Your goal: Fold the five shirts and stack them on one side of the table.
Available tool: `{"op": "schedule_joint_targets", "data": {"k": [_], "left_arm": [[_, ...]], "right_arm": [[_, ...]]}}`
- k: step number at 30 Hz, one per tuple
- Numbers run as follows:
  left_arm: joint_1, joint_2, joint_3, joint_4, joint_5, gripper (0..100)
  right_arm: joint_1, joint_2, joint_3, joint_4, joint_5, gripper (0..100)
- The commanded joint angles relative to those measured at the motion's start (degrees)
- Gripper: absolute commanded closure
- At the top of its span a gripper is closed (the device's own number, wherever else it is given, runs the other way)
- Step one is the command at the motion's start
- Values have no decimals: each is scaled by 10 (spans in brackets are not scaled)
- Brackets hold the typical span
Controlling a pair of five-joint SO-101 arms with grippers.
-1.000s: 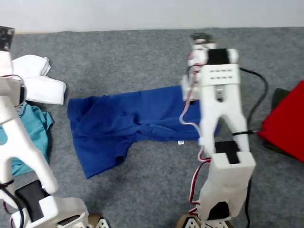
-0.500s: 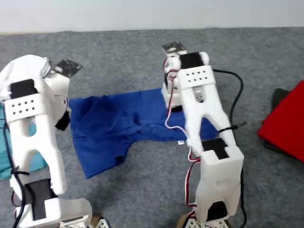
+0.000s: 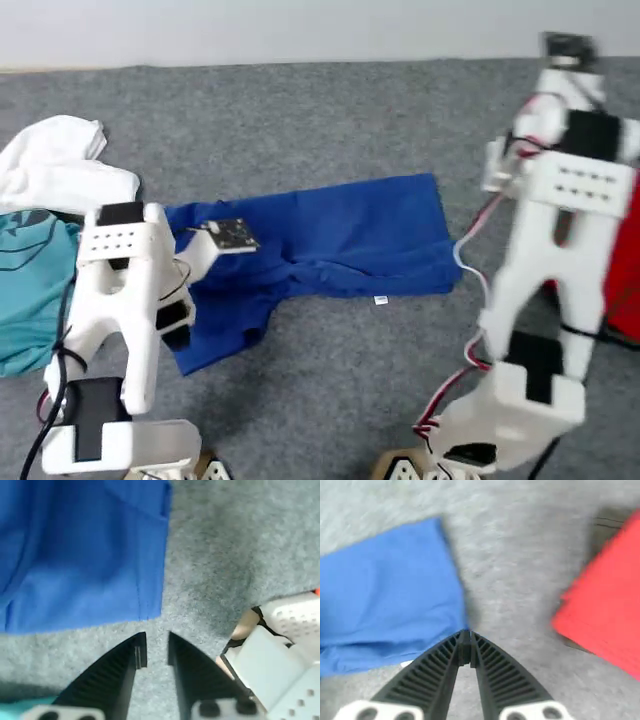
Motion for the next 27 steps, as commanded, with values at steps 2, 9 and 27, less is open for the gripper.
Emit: {"op": "schedule_joint_targets", "data": {"k": [2,9,27], "left_arm": [[24,-20,12,-17,-35,869],[65,-20,70,-93,-34,816],[74,91,69,-175,-1,828]], "right_arm": [[50,-81,52,22,-2,988],[83,-167,178,19,42,988],[83,-246,203,20,62,987]]}}
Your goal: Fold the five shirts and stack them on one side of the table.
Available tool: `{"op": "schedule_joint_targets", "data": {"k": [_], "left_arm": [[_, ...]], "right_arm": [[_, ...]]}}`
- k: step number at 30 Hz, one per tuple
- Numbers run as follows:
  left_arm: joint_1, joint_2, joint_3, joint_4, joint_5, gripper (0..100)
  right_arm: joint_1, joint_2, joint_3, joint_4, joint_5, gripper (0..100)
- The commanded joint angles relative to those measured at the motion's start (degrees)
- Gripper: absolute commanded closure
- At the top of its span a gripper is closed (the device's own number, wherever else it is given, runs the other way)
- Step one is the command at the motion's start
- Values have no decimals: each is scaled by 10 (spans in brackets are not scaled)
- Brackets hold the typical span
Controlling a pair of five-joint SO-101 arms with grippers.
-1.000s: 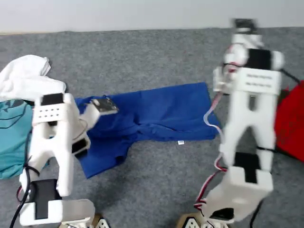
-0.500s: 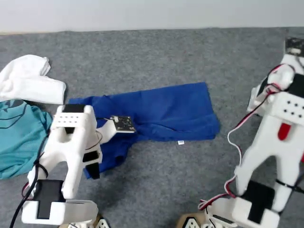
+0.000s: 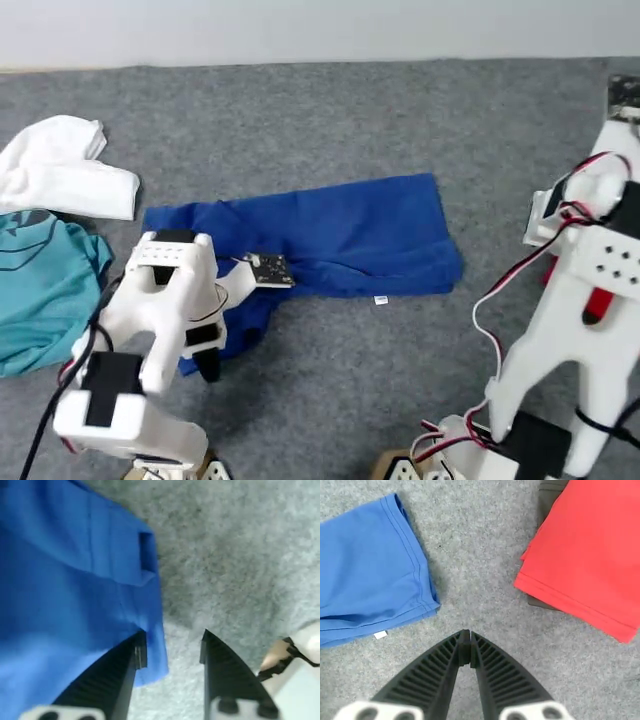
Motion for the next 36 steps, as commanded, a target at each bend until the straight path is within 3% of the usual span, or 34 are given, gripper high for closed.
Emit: {"op": "schedule_joint_targets", "data": {"k": [1,12,20,27,36], "left_arm": [[-9,7,-36,-3,7,839],[-10,9,-31,-16,8,919],[-8,37,-39,-26,52,962],[-9,85,-106,44,51,998],[-9,10,-204,162,28,998]], "right_arm": [[6,-22,-4,20,5,987],[7,-22,-4,20,5,987],[7,-22,-4,21,5,987],[7,-22,-4,21,5,987],[7,-22,-4,21,5,987]]}}
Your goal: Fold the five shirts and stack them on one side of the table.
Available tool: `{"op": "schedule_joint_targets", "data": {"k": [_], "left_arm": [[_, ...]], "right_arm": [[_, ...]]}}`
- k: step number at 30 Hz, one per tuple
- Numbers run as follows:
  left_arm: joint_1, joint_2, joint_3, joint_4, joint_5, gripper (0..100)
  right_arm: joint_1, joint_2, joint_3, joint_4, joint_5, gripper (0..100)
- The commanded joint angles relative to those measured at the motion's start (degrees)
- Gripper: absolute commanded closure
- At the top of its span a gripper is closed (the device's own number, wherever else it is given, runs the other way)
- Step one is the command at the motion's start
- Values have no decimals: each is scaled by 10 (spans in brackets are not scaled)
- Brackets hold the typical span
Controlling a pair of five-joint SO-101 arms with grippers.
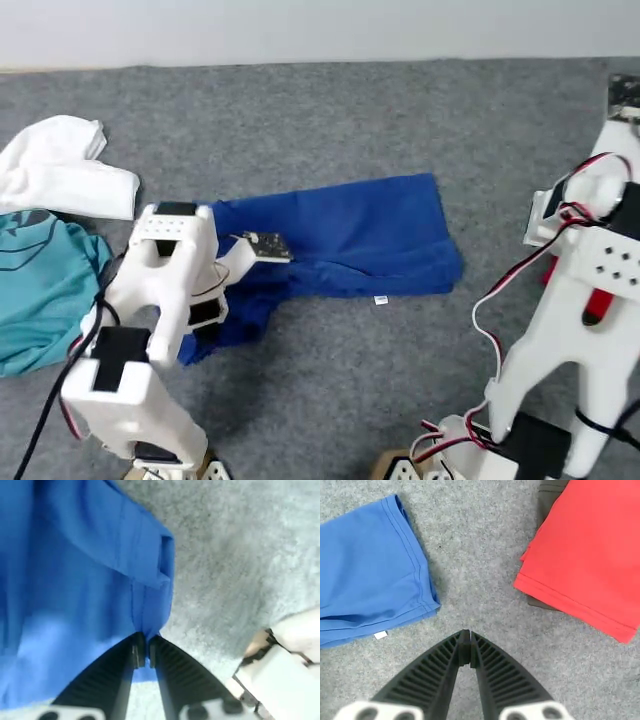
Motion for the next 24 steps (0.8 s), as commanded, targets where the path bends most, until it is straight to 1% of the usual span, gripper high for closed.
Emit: {"op": "schedule_joint_targets", "data": {"k": [1,7,9,24], "left_arm": [[-5,-59,-58,38,-9,998],[-9,-70,-116,37,-9,998],[-9,-70,-125,22,-9,998],[-5,-70,-127,-200,38,998]], "right_arm": [[7,-22,-4,21,5,987],[7,-22,-4,21,5,987],[7,-22,-4,21,5,987],[7,-22,-1,22,5,988]]}}
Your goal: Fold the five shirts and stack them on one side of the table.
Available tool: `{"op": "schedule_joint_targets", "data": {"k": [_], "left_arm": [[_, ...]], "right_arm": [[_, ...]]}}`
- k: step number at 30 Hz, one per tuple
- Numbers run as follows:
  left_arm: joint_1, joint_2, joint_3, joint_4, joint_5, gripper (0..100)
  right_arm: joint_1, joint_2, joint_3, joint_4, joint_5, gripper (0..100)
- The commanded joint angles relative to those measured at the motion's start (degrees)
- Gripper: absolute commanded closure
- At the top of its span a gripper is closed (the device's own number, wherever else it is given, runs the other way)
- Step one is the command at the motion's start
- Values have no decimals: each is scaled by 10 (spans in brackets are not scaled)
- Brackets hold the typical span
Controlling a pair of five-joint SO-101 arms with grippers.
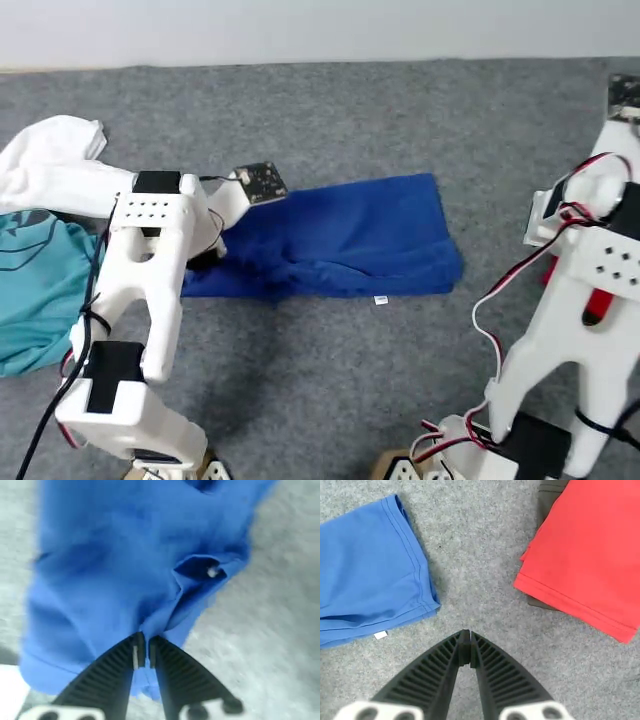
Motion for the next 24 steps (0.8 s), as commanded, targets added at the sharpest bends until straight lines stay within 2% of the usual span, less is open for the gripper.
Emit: {"op": "schedule_joint_targets", "data": {"k": [1,7,15,17,21,24], "left_arm": [[2,-30,-24,-50,10,998],[1,-27,-24,-104,10,998],[-3,62,-24,-170,10,994],[-3,72,-24,-177,11,961],[-4,68,-24,-196,56,829],[-4,55,-24,-207,62,801]], "right_arm": [[6,-22,4,22,5,988],[6,-23,32,22,2,988],[3,-23,33,22,1,988],[5,-24,33,22,2,988],[5,-24,33,22,2,988],[3,-24,33,22,2,988]]}}
